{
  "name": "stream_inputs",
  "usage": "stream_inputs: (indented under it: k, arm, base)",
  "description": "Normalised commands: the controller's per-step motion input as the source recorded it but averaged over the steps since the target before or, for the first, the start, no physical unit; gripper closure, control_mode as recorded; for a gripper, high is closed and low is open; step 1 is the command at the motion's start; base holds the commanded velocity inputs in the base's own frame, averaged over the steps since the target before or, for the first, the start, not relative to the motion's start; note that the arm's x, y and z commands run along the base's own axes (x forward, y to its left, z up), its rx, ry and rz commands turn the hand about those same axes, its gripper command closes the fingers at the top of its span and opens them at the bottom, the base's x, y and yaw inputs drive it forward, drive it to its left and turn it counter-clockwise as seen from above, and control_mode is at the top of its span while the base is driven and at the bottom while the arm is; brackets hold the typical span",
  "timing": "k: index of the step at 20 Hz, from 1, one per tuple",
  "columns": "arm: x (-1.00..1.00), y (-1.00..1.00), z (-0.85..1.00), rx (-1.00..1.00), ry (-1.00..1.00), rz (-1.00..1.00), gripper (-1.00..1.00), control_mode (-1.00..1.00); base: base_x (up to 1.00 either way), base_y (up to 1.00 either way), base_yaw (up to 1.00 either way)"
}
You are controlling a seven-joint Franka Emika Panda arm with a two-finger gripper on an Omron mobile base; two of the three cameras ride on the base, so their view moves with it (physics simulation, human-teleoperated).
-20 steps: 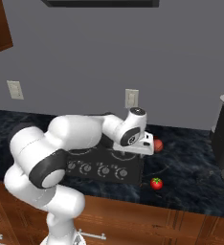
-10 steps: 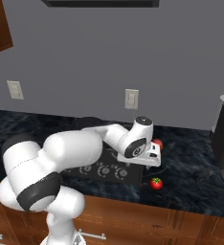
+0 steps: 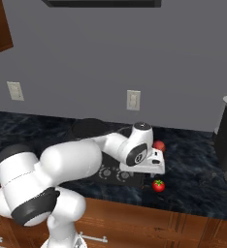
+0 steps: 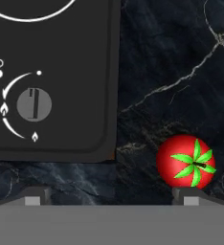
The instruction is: Place the pan on the rear left burner on the stove. Then place the tomato and the onion in the pan and turn on the rear left burner.
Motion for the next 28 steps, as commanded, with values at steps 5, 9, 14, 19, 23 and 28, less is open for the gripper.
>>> stream_inputs:
  k: [5,9,14,19,23,28]
  arm:
    - [-0.08,-0.33,-0.11,0.00,0.00,0.00,-1.00,-1.00]
    - [0.00,-0.31,-0.06,0.00,0.00,0.00,-1.00,-1.00]
    - [0.06,-0.26,0.00,0.00,0.00,0.00,-1.00,-1.00]
    - [0.02,-0.27,0.00,0.00,0.00,0.00,-1.00,-1.00]
    - [0.13,-0.22,0.00,0.00,0.00,0.00,-1.00,-1.00]
    - [0.07,-0.05,0.00,0.00,0.00,0.00,-1.00,-1.00]
  base:
    - [0.00,0.00,0.00]
    - [0.00,0.00,0.00]
    - [0.00,0.00,0.00]
    - [0.00,0.00,0.00]
    - [0.00,0.00,0.00]
    - [0.00,0.00,0.00]
